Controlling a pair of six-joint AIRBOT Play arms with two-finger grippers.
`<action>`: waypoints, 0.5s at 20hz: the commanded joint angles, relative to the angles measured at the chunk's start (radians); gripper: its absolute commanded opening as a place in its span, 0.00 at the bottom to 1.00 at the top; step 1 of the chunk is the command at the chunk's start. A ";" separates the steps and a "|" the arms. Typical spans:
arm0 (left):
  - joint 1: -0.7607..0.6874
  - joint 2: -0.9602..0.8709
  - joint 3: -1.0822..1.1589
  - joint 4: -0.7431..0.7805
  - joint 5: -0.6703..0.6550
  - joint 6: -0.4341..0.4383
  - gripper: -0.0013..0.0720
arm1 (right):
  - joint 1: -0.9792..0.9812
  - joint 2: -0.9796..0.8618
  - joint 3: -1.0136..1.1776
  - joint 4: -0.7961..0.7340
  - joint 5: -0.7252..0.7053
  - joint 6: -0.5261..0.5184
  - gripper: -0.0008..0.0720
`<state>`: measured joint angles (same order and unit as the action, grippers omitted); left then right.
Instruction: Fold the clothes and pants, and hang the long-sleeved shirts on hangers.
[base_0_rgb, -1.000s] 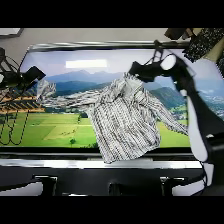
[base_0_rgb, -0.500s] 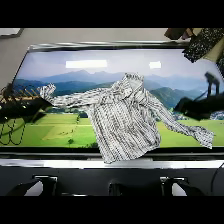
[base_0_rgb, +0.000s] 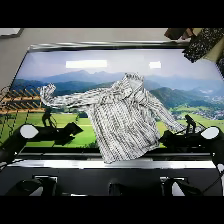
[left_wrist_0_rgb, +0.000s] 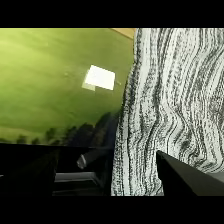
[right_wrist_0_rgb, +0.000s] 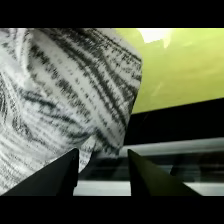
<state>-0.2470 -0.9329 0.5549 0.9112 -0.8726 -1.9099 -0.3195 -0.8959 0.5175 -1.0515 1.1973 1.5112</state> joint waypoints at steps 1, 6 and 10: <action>-0.183 -0.025 -0.026 -0.003 0.127 -0.108 1.00 | -0.001 -0.010 -0.043 0.021 -0.145 0.007 0.48; -0.329 -0.095 -0.026 -0.004 0.189 -0.144 1.00 | -0.001 -0.111 -0.043 0.077 -0.185 -0.051 0.51; -0.401 -0.150 -0.026 -0.008 0.232 -0.187 1.00 | -0.002 -0.126 -0.043 0.090 -0.223 -0.053 0.06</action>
<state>-0.5896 -1.0473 0.5301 0.9066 -0.6865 -2.0586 -0.3202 -1.0058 0.4755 -0.9806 1.0103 1.4685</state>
